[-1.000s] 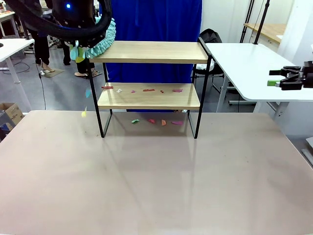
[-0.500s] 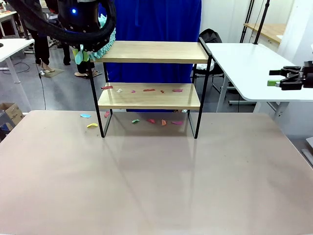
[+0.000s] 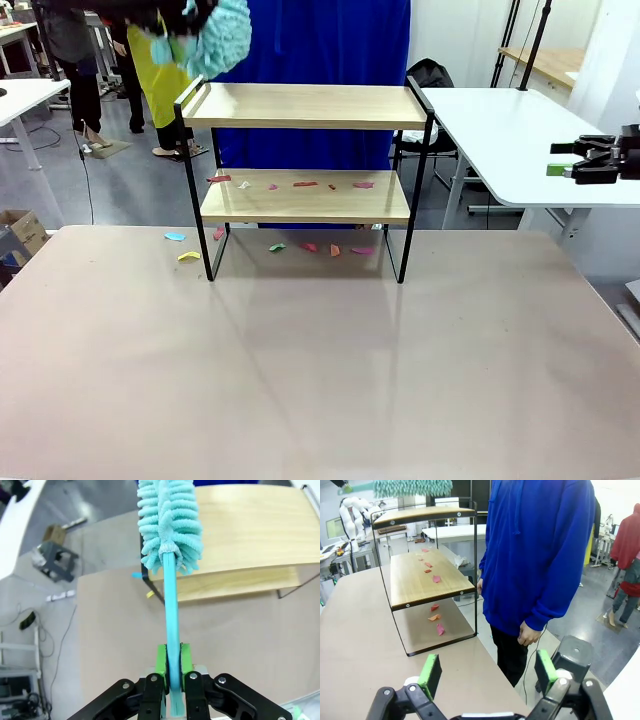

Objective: Clean the shelf.
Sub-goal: Clean the specific section of the Shelf indicated by the human with the Duster.

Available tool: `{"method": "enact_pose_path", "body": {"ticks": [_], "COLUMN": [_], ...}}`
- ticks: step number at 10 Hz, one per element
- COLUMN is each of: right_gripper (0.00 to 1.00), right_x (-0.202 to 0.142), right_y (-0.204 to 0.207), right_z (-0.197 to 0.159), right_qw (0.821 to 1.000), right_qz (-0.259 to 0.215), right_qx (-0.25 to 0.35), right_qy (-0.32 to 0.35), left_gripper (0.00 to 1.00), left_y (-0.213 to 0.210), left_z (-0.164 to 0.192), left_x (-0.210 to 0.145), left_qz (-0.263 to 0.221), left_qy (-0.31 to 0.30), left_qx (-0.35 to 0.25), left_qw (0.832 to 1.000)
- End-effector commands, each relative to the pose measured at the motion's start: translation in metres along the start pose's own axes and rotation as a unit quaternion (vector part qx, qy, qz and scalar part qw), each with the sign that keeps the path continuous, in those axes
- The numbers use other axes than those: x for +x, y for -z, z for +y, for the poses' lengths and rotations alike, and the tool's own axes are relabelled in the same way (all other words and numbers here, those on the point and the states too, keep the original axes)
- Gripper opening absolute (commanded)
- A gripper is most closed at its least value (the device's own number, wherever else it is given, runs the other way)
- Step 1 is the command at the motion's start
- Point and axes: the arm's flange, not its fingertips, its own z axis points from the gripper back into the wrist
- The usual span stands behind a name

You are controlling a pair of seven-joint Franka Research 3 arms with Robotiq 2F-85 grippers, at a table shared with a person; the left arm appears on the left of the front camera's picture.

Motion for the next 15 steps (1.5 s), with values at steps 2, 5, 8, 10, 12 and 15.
{"method": "enact_pose_path", "body": {"ticks": [2,5,8,10,12,15], "right_gripper": [1.00,1.00,1.00,1.00,1.00,1.00], "right_x": [0.003,0.003,0.003,0.003,0.003,0.003], "right_y": [0.001,0.001,0.001,0.001,0.001,0.001], "right_z": [0.001,0.001,0.001,0.001,0.001,0.001], "right_qw": [1.000,1.000,1.000,1.000,1.000,1.000], "right_qz": [-0.002,-0.002,-0.002,-0.002,-0.002,-0.002], "right_qx": [0.000,0.000,0.000,0.000,0.000,0.000], "right_qy": [-0.002,-0.002,-0.002,-0.002,-0.002,-0.002], "left_gripper": [0.13,0.13,0.13,0.13,0.13,0.13], "left_y": [-0.028,-0.061,-0.055,-0.021,0.010,0.069], "left_z": [0.038,0.060,0.051,0.033,0.031,0.062], "left_x": [-0.014,-0.039,-0.080,-0.100,-0.114,-0.136], "left_qz": [-0.009,0.027,0.015,0.102,0.159,0.284], "left_qy": [0.082,0.270,0.508,0.604,0.634,0.606], "left_qx": [-0.138,-0.219,-0.199,-0.168,-0.183,-0.173], "left_qw": [0.987,0.937,0.838,0.773,0.735,0.723]}}
